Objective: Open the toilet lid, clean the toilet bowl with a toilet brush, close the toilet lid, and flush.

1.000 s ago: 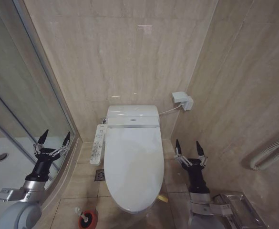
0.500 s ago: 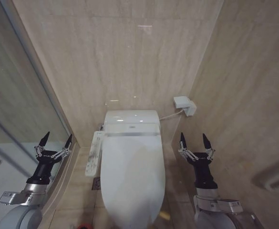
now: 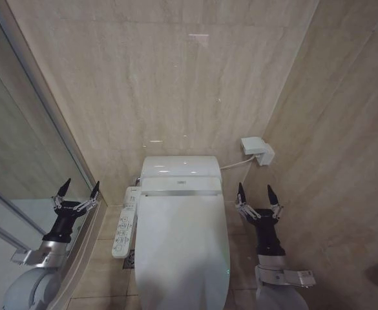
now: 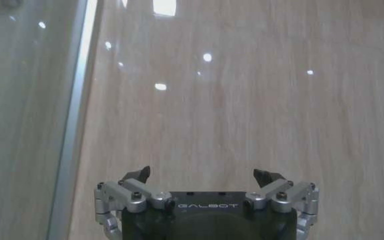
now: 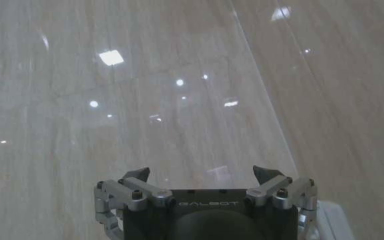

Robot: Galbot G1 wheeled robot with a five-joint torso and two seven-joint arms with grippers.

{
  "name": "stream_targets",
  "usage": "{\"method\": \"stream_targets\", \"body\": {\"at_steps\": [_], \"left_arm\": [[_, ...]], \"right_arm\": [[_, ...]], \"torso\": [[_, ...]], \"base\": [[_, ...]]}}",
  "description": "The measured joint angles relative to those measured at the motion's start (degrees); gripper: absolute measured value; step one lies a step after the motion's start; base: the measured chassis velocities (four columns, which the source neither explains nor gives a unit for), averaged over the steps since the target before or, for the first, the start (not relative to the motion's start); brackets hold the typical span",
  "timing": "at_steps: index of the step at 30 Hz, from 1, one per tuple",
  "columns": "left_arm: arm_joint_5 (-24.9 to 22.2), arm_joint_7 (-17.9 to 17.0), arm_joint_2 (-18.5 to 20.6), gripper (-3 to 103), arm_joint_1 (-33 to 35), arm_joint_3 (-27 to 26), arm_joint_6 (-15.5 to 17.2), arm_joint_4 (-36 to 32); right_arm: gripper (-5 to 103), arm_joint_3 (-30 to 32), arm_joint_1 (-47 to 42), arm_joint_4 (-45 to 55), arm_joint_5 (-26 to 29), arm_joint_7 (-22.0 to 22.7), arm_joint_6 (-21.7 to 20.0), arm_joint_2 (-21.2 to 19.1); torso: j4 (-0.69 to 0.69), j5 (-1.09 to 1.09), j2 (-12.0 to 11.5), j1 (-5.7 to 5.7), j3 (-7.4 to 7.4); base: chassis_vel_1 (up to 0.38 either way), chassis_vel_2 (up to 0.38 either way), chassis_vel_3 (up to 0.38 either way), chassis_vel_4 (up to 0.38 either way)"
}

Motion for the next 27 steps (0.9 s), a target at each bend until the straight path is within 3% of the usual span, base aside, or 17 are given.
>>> {"method": "stream_targets", "body": {"at_steps": [3, 4, 5, 8, 9, 12, 13, 16, 20, 21, 23, 26, 27], "left_arm": [[-0.59, 0.03, 3.65, 100, -5.25, 4.84, -0.76, 6.58], [-1.52, 0.06, 5.44, 100, -9.65, 8.59, -0.81, 10.25], [-1.52, 0.06, 5.44, 100, -9.65, 8.59, -0.81, 10.25], [-2.43, 1.89, 6.78, 100, -20.31, 16.07, -1.75, 18.9], [-2.43, 1.89, 6.78, 100, -20.31, 16.07, -1.75, 18.9], [-2.34, 6.39, 5.91, 100, -29.37, 22.67, -3.64, 27.79], [-2.34, 6.39, 5.91, 100, -29.37, 22.67, -3.64, 27.79], [0.95, 10.74, 3.72, 102, -37.09, 26.67, -5.32, 36.1], [4.68, 13.38, 2.4, 102, -41.11, 26.93, -6.03, 40.6], [5.63, 14.16, 2.25, 79, -42.19, 26.94, -6.11, 41.94], [6.16, 14.71, 2.23, 79, -42.82, 27.05, -6.19, 42.78], [7.76, 19.37, 1.9, 79, -46.13, 28.82, -7.48, 48.46], [7.76, 19.37, 1.9, 79, -46.13, 28.82, -7.48, 48.46]], "right_arm": [[100, -0.04, 0.75, -1.31, -0.06, -0.45, 0.44, 0.53], [100, -0.02, 1.07, -1.99, -0.06, -0.9, 0.9, 0.92], [100, -0.02, 1.07, -1.99, -0.06, -0.9, 0.9, 0.92], [100, 0.01, 1.22, -2.85, -0.52, -1.19, 1.27, 1.86], [100, 0.01, 1.22, -2.85, -0.52, -1.19, 1.27, 1.86], [100, 0.06, 1.1, -3.27, -1.34, -1.45, 1.41, 2.64], [100, 0.06, 1.1, -3.27, -1.34, -1.45, 1.41, 2.64], [100, 0.32, 0.75, -3.53, -1.71, -1.59, 1.6, 3.16], [100, 0.92, 0.53, -3.55, -1.73, -1.61, 1.81, 3.15], [100, 1.17, 0.54, -3.57, -1.71, -1.61, 1.92, 3.07], [100, 1.4, 0.54, -3.61, -1.67, -1.61, 2.0, 3.02], [100, 1.98, 0.67, -3.82, -1.63, -1.57, 2.24, 3.15], [100, 1.98, 0.67, -3.82, -1.63, -1.57, 2.24, 3.15]], "torso": [[0.02, 0.01, 0.0, 0.0, 0.01], [0.01, -0.01, 0.0, 0.02, 0.02], [0.01, -0.01, 0.0, 0.02, 0.02], [-0.02, 0.01, -0.01, 0.05, 0.02], [-0.02, 0.01, -0.01, 0.05, 0.02], [0.01, 0.01, -0.02, 0.06, 0.03], [0.01, 0.01, -0.02, 0.06, 0.03], [-0.01, 0.01, -0.01, 0.05, 0.03], [0.0, 0.01, -0.01, 0.04, 0.02], [0.0, 0.02, -0.01, 0.04, 0.02], [0.01, 0.02, -0.01, 0.04, 0.02], [0.03, 0.01, -0.01, 0.04, 0.02], [0.03, 0.01, -0.01, 0.04, 0.02]], "base": [[0.022, -0.043, -0.058, 0.024], [0.0, 0.0, 0.0, 0.0], [0.0, 0.0, 0.0, 0.0], [0.0, 0.0, 0.0, 0.0], [0.0, 0.0, 0.0, 0.0], [0.0, 0.0, 0.0, 0.0], [0.0, 0.0, 0.0, 0.0], [0.0, 0.0, 0.0, 0.0], [0.0, 0.0, 0.0, 0.0], [0.0, 0.0, 0.0, 0.0], [0.0, 0.0, 0.0, 0.0], [0.0, 0.0, 0.0, 0.0], [0.0, 0.0, 0.0, 0.0]]}}
